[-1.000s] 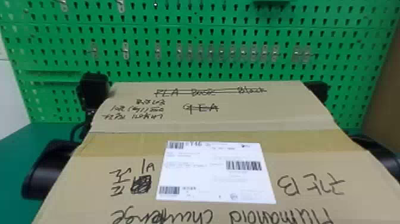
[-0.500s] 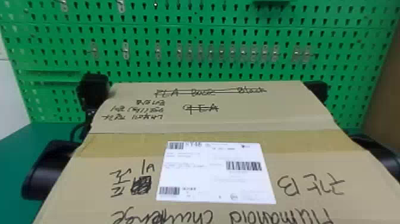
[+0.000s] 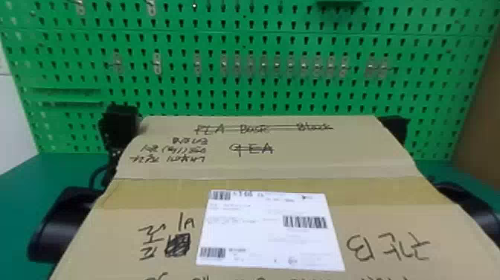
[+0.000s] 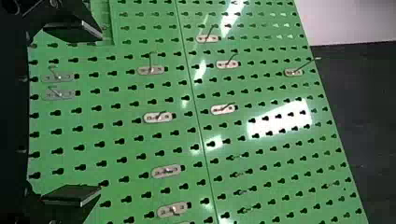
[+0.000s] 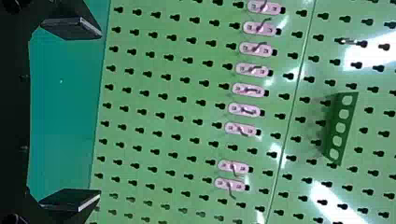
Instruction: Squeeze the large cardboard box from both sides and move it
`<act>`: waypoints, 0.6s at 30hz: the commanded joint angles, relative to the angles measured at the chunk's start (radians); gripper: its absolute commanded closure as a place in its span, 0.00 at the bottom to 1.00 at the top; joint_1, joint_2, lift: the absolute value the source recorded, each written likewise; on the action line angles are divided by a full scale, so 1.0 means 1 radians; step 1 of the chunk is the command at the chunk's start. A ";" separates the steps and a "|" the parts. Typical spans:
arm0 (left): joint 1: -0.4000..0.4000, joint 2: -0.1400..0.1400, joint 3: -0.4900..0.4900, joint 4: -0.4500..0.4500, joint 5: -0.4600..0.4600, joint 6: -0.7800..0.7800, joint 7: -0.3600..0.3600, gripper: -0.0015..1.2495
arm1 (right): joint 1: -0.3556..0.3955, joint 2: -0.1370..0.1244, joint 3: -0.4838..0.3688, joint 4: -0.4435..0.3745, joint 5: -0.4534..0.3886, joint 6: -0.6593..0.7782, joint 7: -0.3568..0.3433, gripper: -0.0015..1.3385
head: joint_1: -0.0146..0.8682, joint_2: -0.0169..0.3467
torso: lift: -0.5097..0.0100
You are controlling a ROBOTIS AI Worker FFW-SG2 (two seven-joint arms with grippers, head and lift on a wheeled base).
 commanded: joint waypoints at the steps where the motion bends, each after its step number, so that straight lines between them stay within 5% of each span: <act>1: 0.010 -0.004 0.001 0.000 0.001 0.000 0.000 0.10 | 0.015 0.000 0.000 -0.005 0.001 0.000 0.001 0.08 | 0.47 0.19 | 0.58; 18: 0.047 -0.013 0.000 -0.003 0.010 0.000 0.000 0.10 | 0.062 -0.004 -0.009 -0.027 0.003 0.005 0.001 0.08 | 0.47 0.19 | 0.58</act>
